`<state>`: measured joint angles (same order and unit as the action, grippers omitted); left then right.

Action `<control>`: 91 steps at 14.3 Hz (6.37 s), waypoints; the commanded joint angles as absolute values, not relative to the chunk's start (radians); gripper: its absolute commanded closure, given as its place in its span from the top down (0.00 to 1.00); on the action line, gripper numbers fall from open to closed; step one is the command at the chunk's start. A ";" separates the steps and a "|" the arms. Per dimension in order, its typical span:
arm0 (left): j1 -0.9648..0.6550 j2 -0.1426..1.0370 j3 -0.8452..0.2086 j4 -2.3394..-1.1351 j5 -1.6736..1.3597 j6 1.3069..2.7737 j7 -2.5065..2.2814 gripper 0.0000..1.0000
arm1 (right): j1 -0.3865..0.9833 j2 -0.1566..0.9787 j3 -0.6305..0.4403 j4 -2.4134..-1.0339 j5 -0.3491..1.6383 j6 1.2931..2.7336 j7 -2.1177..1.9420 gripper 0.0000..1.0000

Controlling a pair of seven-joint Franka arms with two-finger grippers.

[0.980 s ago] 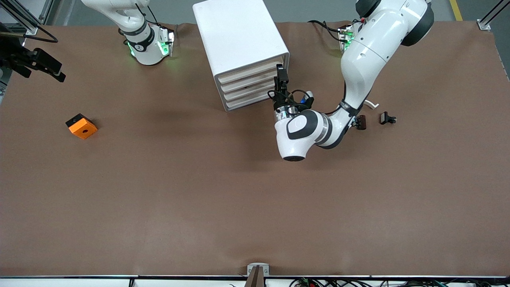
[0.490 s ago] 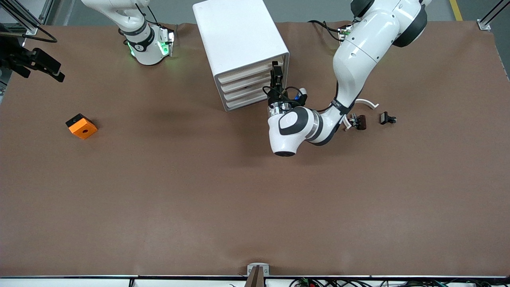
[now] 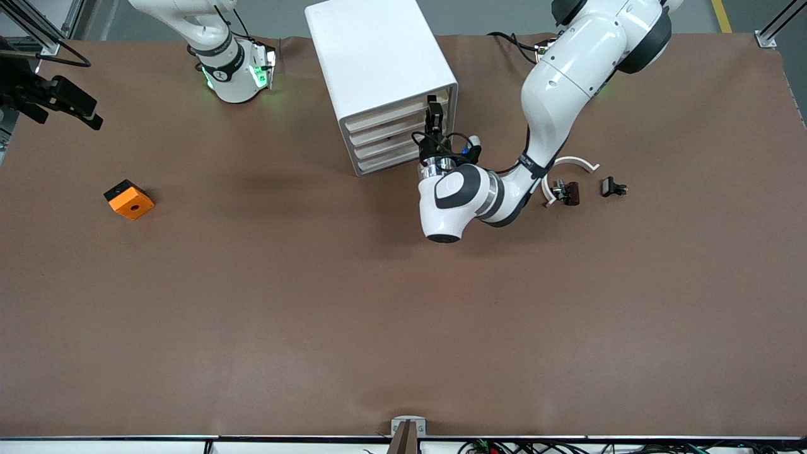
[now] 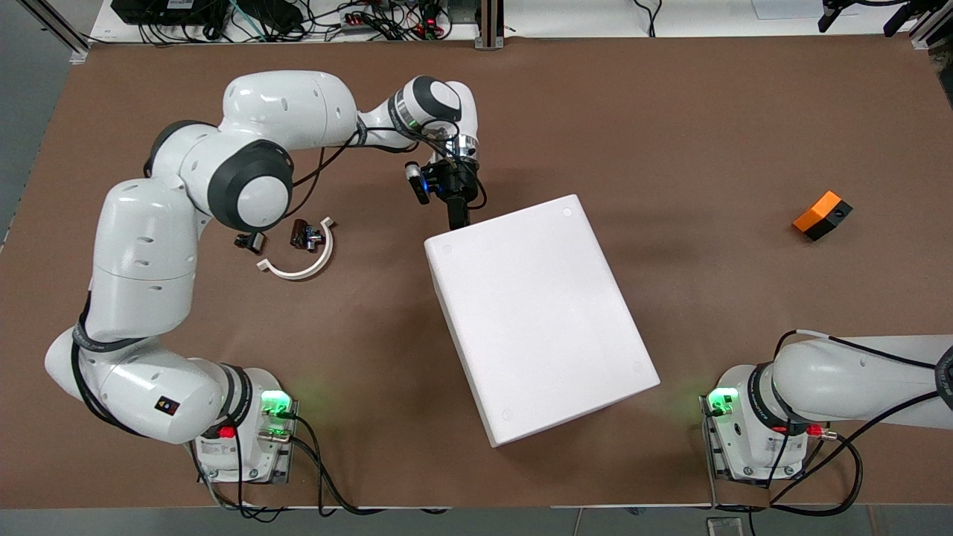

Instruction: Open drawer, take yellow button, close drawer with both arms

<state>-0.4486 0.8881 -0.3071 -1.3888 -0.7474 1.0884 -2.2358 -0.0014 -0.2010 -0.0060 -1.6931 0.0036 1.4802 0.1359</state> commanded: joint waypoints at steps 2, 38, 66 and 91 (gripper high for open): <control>-0.460 0.899 -0.298 -1.371 -0.769 1.086 -2.250 0.12 | -0.008 -0.215 -0.006 -1.677 0.005 1.480 0.127 1.00; -0.307 0.899 -0.256 -1.256 -0.807 1.170 -2.249 0.14 | -0.020 -0.098 -0.028 -1.563 0.014 1.482 0.051 1.00; -0.187 0.835 -0.259 -1.244 -0.725 1.213 -1.897 1.00 | 0.644 0.147 -0.014 -1.577 0.091 1.775 1.431 1.00; -0.213 0.528 -0.275 -1.267 0.012 1.532 -0.605 1.00 | 0.900 0.456 -0.015 -1.479 0.064 1.842 1.597 1.00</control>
